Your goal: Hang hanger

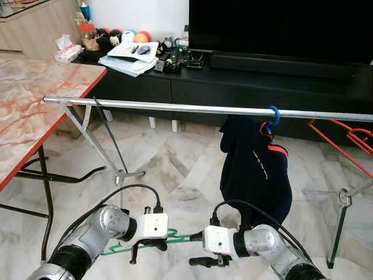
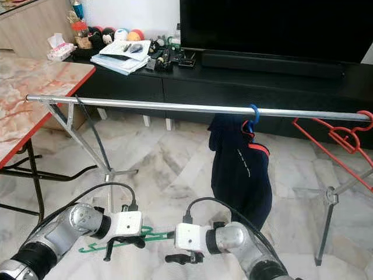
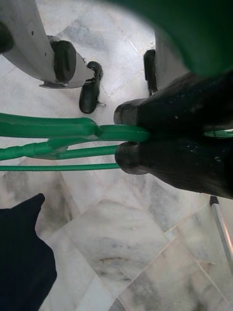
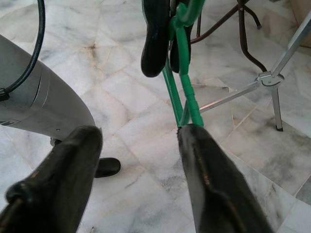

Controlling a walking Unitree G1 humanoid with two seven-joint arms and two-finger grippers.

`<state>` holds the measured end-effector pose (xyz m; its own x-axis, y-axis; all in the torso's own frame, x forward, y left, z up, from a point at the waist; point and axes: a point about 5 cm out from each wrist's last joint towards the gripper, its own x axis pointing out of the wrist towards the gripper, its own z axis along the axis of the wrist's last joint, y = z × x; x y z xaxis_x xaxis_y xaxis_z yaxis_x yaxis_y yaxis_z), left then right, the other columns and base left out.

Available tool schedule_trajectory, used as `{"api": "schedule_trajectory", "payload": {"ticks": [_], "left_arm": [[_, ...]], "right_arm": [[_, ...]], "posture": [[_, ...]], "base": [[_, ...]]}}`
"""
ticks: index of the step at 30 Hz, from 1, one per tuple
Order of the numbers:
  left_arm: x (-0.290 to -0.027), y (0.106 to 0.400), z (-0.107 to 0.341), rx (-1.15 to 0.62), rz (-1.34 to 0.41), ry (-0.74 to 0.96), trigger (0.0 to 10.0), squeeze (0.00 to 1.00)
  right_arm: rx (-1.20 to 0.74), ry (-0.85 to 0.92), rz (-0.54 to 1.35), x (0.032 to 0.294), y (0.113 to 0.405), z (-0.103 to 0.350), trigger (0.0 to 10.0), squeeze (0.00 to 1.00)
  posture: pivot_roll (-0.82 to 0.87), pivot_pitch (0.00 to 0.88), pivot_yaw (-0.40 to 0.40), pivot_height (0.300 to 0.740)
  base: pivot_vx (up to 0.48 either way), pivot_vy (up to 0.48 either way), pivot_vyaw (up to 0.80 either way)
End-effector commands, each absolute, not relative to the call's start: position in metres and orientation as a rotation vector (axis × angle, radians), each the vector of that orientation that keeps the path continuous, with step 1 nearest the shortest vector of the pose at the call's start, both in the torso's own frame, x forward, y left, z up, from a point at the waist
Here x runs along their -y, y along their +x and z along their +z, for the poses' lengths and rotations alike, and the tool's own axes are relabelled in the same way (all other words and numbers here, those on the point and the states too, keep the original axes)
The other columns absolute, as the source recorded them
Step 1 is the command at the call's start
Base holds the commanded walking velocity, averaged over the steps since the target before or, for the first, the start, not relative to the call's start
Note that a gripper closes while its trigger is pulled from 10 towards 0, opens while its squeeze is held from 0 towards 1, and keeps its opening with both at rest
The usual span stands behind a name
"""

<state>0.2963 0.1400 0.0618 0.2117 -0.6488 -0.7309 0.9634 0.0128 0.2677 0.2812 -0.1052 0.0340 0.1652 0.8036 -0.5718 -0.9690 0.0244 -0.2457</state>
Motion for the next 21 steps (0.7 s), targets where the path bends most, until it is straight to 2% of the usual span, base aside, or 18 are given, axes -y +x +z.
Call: {"api": "schedule_trajectory", "payload": {"ticks": [1,2,10,21], "left_arm": [[-0.131,0.292,0.060,-0.456,-1.389,0.869,10.0,0.00],[-0.130,0.292,0.061,-0.455,-1.391,0.870,10.0,0.00],[-0.129,0.292,0.060,-0.456,-1.389,0.871,10.0,0.00],[-0.142,0.291,0.051,-0.519,-1.354,0.897,10.0,0.00]], "right_arm": [[-0.242,-0.682,1.375,0.100,0.289,0.043,10.0,0.61],[-0.230,-0.698,1.364,0.100,0.290,0.043,10.0,0.00],[-0.221,-0.603,1.366,0.103,0.296,0.051,10.0,0.00],[-0.313,-0.486,1.527,0.121,0.285,0.051,10.0,0.00]], "posture": [[0.06,0.139,0.062,0.740],[0.06,0.139,0.063,0.740],[0.07,0.134,0.063,0.740],[0.06,0.128,0.067,0.740]], "base": [[0.000,0.000,0.00],[0.000,0.000,0.00],[0.000,0.000,0.00],[0.000,0.000,0.00]]}}
